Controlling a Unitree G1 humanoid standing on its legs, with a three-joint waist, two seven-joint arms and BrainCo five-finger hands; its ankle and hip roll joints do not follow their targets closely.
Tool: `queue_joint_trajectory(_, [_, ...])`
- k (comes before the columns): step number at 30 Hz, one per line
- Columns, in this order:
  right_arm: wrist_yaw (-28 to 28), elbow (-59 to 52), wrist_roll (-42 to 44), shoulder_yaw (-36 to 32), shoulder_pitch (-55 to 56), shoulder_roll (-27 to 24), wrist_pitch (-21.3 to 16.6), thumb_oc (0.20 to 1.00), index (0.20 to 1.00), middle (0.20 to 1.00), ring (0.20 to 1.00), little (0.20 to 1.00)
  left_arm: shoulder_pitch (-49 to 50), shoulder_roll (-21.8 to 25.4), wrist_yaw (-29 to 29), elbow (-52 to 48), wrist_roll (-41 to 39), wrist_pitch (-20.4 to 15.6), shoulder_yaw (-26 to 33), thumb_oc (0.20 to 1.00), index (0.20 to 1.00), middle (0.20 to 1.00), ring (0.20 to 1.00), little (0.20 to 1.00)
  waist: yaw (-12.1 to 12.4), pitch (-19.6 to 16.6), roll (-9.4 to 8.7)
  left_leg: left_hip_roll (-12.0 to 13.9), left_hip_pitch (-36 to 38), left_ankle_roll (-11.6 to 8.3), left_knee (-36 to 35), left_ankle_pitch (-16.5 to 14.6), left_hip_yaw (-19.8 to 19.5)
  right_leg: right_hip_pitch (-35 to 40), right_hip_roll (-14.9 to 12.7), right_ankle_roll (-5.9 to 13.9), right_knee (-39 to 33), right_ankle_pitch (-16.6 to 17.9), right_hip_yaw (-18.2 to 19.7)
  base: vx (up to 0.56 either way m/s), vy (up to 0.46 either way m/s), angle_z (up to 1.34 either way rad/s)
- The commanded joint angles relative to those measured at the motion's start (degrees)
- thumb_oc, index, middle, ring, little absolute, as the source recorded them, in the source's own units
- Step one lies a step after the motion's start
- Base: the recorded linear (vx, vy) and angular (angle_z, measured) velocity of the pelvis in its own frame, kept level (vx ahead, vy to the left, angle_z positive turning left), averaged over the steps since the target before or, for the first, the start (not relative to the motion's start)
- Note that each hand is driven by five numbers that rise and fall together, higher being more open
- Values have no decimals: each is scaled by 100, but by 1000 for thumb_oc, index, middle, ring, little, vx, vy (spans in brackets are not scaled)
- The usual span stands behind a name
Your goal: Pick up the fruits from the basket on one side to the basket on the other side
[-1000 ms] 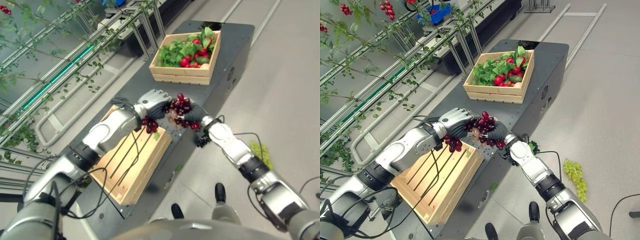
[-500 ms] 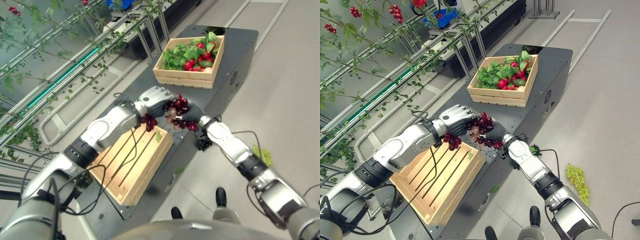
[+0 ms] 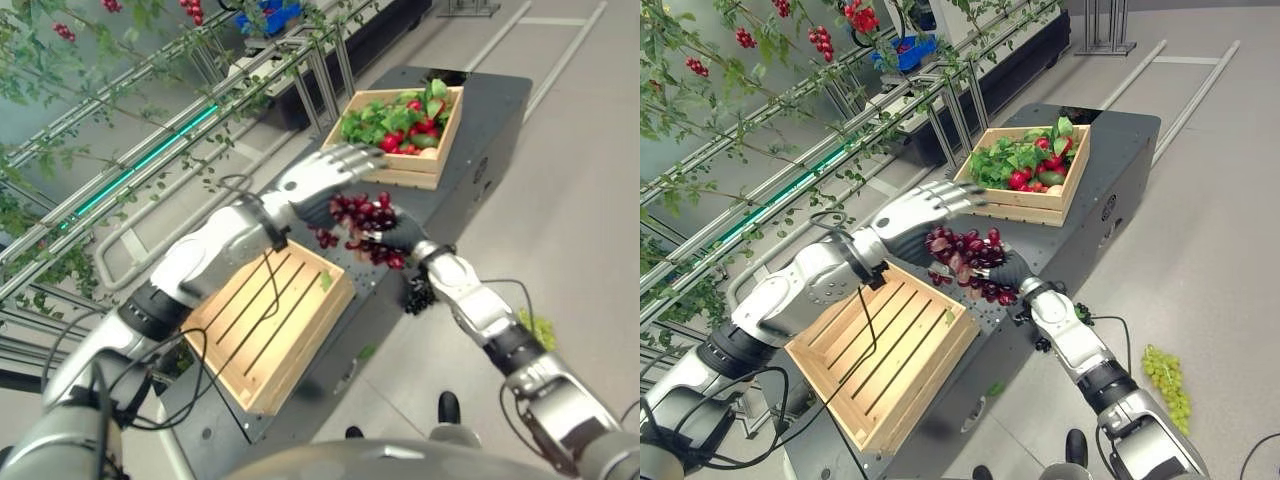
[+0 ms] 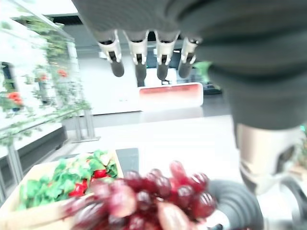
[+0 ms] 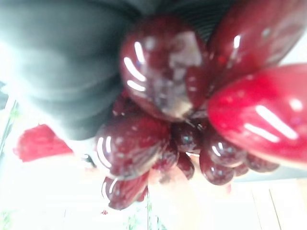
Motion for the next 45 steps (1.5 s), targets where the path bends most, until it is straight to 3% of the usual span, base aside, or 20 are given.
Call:
queue_joint_trajectory(1, [-130, -828, 314, -618, -85, 246, -514, 200, 200, 200, 200, 200, 527, -307, 330, 311, -694, 324, 359, 1000, 1000, 1000, 1000, 1000, -5, -161, -526, -130, 86, -236, 71, -193, -74, 664, -168, 503, 40, -1007, 10, -7, -36, 3])
queue_joint_trajectory(6, [-189, -1214, 360, -1238, 514, 9, -477, 200, 200, 200, 200, 200, 2013, -1037, 319, 292, -1600, 464, 1110, 1000, 1000, 1000, 1000, 1000, 17, -160, -662, -116, 60, -218, 113, -180, -197, 623, -112, 463, 28, -999, 74, -28, -39, 0])
queue_joint_trajectory(8, [-193, -1288, 347, -1373, 639, -62, -515, 200, 200, 200, 200, 200, 2395, -1313, 321, 323, -2117, 428, 1302, 1000, 1000, 1000, 1000, 1000, 15, -100, -784, -235, -67, -116, 419, -380, -455, 570, -130, 456, 46, -953, 172, -51, -23, -9])
queue_joint_trajectory(10, [-201, -1344, 309, -1448, 696, -161, -591, 200, 200, 200, 200, 200, 2781, -1661, 488, 415, -3032, 341, 1505, 1000, 1000, 1000, 1000, 1000, 46, 18, -963, -701, -211, 115, 1151, -994, -901, 451, -197, 443, 121, -876, 381, -57, -7, -19])
queue_joint_trajectory(11, [-201, -1344, 310, -1447, 693, -160, -592, 200, 200, 200, 200, 200, 2783, -1659, 488, 411, -3034, 342, 1508, 1000, 1000, 1000, 1000, 1000, 42, 12, -969, -711, -246, 125, 1180, -986, -899, 428, -209, 446, 125, -860, 380, -60, 23, -35])
queue_joint_trajectory(13, [-138, -1417, 401, -1486, 700, -202, -702, 200, 200, 200, 200, 200, 3060, -1828, 605, 300, -3732, 258, 1748, 1000, 1000, 1000, 1000, 1000, 136, 52, -1074, -1207, -287, 296, 1533, -1252, -1489, 127, -80, 417, 254, -778, 718, -42, 36, -46])
queue_joint_trajectory(14, [-137, -1418, 402, -1486, 699, -201, -703, 200, 200, 200, 200, 200, 3062, -1826, 604, 296, -3733, 260, 1751, 1000, 1000, 1000, 1000, 1000, 136, 38, -1086, -1221, -318, 301, 1533, -1225, -1483, 96, -95, 420, 256, -759, 723, -32, 54, -101])
queue_joint_trajectory(15, [-59, -1437, 415, -1532, 728, -224, -770, 200, 200, 200, 200, 200, 3257, -1910, 621, 266, -4208, 179, 1911, 1000, 1000, 1000, 1000, 1000, 205, 37, -1204, -1425, -412, 373, 1765, -1274, -1987, -122, -51, 422, 347, -694, 979, -31, 46, -120])
queue_joint_trajectory(18, [28, -1672, 396, -1854, 1284, -201, -859, 200, 200, 200, 200, 200, 3546, -2112, 570, 177, -4755, 116, 2126, 1000, 1000, 1000, 1000, 1000, 124, 14, -1344, -1418, -327, 511, 1492, -1387, -2134, -351, -33, 492, 494, -583, 1195, -38, 114, -117])
queue_joint_trajectory(22, [121, -1870, 329, -2276, 1909, -17, -953, 200, 200, 200, 200, 200, 3717, -2121, 440, 154, -4944, 88, 2182, 1000, 1000, 1000, 1000, 1000, 13, -9, -1493, -1375, -208, 579, 1206, -1295, -1885, -539, -40, 627, 549, -440, 1315, -85, 134, -30])
queue_joint_trajectory(26, [201, -2064, 193, -2661, 2596, 218, -1009, 200, 200, 200, 200, 200, 3941, -1900, 400, 63, -4927, 69, 2342, 1000, 1000, 1000, 1000, 1000, -224, 161, -1686, -1234, -198, 618, 730, -1072, -1304, -1110, -67, 1041, 523, 201, 1609, -163, 137, -63])
queue_joint_trajectory(27, [201, -2067, 192, -2660, 2594, 223, -1006, 200, 200, 200, 200, 200, 3939, -1896, 400, 64, -4928, 68, 2346, 1000, 1000, 1000, 1000, 1000, -216, 150, -1708, -1252, -220, 618, 723, -1045, -1289, -1138, -80, 1043, 520, 224, 1629, -318, 111, -65])
queue_joint_trajectory(28, [233, -2107, 160, -2693, 2661, 281, -1035, 200, 200, 200, 200, 200, 4000, -1796, 470, 0, -4853, 41, 2489, 1000, 1000, 1000, 1000, 1000, -104, 291, -1753, -1020, -322, 541, 655, -933, -778, -1282, -193, 1014, 775, -93, 623, -204, 46, -87])
queue_joint_trajectory(29, [233, -2111, 159, -2695, 2662, 287, -1033, 200, 200, 200, 200, 200, 3997, -1792, 471, 0, -4852, 42, 2490, 1000, 1000, 1000, 1000, 1000, -105, 288, -1770, -1034, -335, 541, 651, -912, -776, -1302, -207, 1012, 787, -88, 628, -237, 72, -172])
queue_joint_trajectory(31, [200, -2063, 193, -2760, 2778, 328, -1062, 200, 200, 200, 200, 200, 4056, -1794, 475, -42, -4825, 55, 2522, 1000, 1000, 1000, 1000, 1000, -99, 306, -1784, -873, -330, 474, 524, -821, -426, -1144, -441, 966, 915, -262, 173, -90, 14, -165])
queue_joint_trajectory(34, [225, -2197, 278, -2948, 3072, 461, -1085, 200, 200, 200, 200, 200, 4000, -1803, 535, -90, -4894, 70, 2440, 1000, 1000, 1000, 1000, 1000, -171, 245, -1794, -715, -293, 496, 375, -737, -70, -798, -538, 932, 1227, -482, 550, -83, 1, -81])
queue_joint_trajectory(38, [245, -2314, 321, -2967, 3098, 494, -1102, 200, 200, 200, 200, 200, 3924, -1780, 567, -122, -4916, 79, 2392, 1000, 1000, 1000, 1000, 1000, -114, 196, -1806, -592, -330, 480, 461, -736, 365, -521, -827, 958, 1422, -554, 330, -76, -55, -91])
queue_joint_trajectory(41, [196, -2392, 303, -2965, 3025, 527, -1114, 200, 200, 200, 200, 200, 3838, -1778, 614, -153, -4891, 75, 2425, 1000, 1000, 1000, 1000, 1000, -10, 93, -1852, -457, -324, 409, 524, -828, 831, -161, -1193, 1096, 1558, -584, -363, -65, -80, -95])
queue_joint_trajectory(44, [172, -2500, 268, -2867, 2827, 510, -1079, 200, 200, 200, 200, 200, 3833, -1823, 679, -281, -4886, 58, 2549, 1000, 1000, 1000, 1000, 1000, 226, 7, -1940, -282, -334, 402, 684, -863, 1654, 197, -1657, 1220, 1588, -399, -1612, -106, -217, -151])
queue_joint_trajectory(45, [151, -2523, 265, -2816, 2758, 517, -1071, 200, 200, 200, 200, 200, 3827, -1829, 727, -286, -4915, 53, 2582, 1000, 1000, 1000, 1000, 1000, 232, -2, -1972, -191, -342, 355, 757, -817, 1761, 168, -1556, 1188, 1371, -389, -1606, -55, -273, -167])
